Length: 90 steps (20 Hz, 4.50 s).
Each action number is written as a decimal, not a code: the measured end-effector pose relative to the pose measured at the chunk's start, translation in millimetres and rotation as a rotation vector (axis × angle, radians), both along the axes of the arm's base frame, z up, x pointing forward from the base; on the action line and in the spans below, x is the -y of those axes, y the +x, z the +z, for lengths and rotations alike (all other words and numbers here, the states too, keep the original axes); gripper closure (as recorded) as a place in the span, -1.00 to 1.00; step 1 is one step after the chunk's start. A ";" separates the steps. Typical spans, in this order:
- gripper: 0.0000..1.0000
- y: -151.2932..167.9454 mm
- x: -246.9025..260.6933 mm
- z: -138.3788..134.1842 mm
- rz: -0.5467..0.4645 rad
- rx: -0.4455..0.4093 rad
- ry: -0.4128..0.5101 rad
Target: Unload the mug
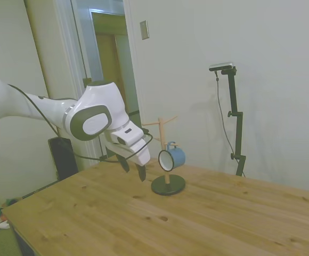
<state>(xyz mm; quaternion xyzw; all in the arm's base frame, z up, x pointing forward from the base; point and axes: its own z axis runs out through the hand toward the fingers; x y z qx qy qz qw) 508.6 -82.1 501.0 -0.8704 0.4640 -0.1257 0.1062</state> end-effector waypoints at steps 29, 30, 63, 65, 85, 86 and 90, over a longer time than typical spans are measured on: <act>-1.00 81.9 20.7 -19.4 -0.107 0.342 -0.210; -1.00 84.3 18.9 -19.8 -0.104 0.342 -0.212; 1.00 139.4 26.3 -34.4 -0.130 0.300 -0.245; 1.00 139.4 26.1 -34.4 -0.129 0.300 -0.246; 1.00 141.0 23.1 -38.7 -0.122 0.295 -0.246; 1.00 141.2 22.0 -38.7 -0.121 0.295 -0.246; 1.00 141.4 19.4 -37.3 -0.117 0.297 -0.246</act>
